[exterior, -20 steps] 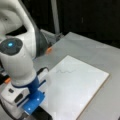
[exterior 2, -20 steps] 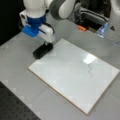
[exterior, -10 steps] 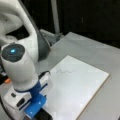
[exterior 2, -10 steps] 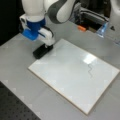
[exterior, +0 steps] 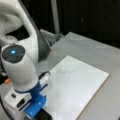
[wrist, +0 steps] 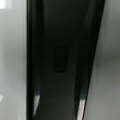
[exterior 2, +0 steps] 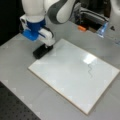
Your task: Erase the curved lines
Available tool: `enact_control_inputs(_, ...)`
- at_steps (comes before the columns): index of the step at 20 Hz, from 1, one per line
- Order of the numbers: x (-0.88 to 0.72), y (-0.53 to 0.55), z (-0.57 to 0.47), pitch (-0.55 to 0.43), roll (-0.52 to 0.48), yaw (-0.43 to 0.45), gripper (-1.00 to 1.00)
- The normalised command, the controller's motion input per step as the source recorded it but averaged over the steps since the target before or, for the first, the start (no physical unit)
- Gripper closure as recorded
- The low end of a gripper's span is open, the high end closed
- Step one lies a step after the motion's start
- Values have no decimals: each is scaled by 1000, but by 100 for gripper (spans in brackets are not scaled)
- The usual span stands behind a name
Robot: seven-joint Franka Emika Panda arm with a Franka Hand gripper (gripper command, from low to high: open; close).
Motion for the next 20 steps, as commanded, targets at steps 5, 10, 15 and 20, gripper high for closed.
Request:
enact_control_inputs(5,101,-121,-118,-23,139,-69,-100)
enact_control_inputs(10,131,-120,-76,-56,143,-45,-100)
enact_control_inputs(15,115,-150,-125,-48,156,11,-100)
enact_control_inputs(20,115,-168,-141,-34,131,15,-100)
